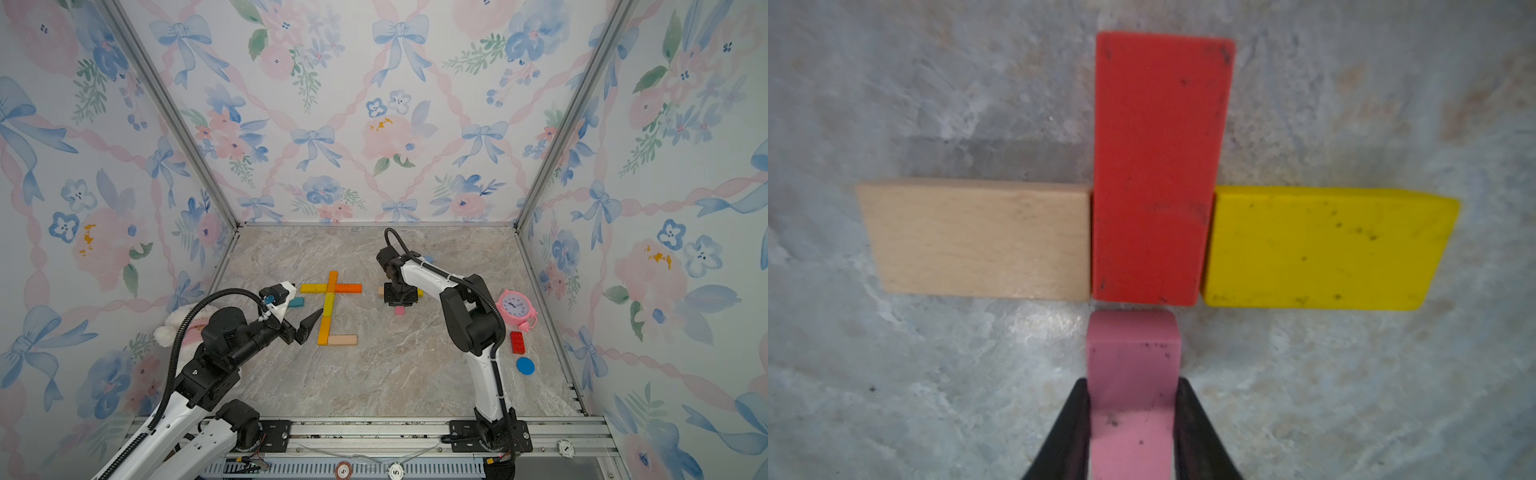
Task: Assemble the letter t with building blocks
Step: Assemble the building block at the center of the board.
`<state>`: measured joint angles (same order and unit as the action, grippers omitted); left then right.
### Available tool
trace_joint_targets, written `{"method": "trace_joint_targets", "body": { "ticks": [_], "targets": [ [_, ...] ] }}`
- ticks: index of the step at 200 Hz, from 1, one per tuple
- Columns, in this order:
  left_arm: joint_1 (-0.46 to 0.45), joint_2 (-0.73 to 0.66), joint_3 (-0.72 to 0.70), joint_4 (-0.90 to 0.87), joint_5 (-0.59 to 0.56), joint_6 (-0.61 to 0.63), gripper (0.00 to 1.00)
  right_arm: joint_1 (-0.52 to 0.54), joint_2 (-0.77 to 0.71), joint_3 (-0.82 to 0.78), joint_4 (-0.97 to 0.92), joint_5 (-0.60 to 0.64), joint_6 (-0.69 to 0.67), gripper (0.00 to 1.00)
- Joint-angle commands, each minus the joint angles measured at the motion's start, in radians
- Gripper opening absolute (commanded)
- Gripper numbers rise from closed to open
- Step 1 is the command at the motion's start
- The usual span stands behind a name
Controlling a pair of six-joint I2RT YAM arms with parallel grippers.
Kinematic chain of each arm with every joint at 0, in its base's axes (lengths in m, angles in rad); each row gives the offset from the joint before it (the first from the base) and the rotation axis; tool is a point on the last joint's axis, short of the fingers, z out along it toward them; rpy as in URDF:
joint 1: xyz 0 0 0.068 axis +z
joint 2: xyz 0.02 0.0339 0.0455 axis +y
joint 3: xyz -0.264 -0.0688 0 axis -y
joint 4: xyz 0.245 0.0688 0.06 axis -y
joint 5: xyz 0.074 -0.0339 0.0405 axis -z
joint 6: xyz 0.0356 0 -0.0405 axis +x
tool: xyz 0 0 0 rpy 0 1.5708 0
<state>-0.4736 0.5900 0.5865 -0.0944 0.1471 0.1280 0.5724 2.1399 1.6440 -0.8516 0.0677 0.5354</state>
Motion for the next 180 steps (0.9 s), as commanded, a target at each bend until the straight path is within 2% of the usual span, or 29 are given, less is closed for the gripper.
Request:
{"method": "trace_joint_targets", "body": {
  "ticks": [1, 180],
  "targets": [
    [-0.006, -0.012, -0.01, 0.009, 0.018, 0.01, 0.98, -0.002, 0.032, -0.001, -0.04, 0.028, 0.002, 0.28],
    [-0.008, -0.016, -0.014, 0.009, 0.029, 0.014, 0.98, -0.019, 0.045, 0.022, -0.051, 0.035, 0.017, 0.28]
  ]
}}
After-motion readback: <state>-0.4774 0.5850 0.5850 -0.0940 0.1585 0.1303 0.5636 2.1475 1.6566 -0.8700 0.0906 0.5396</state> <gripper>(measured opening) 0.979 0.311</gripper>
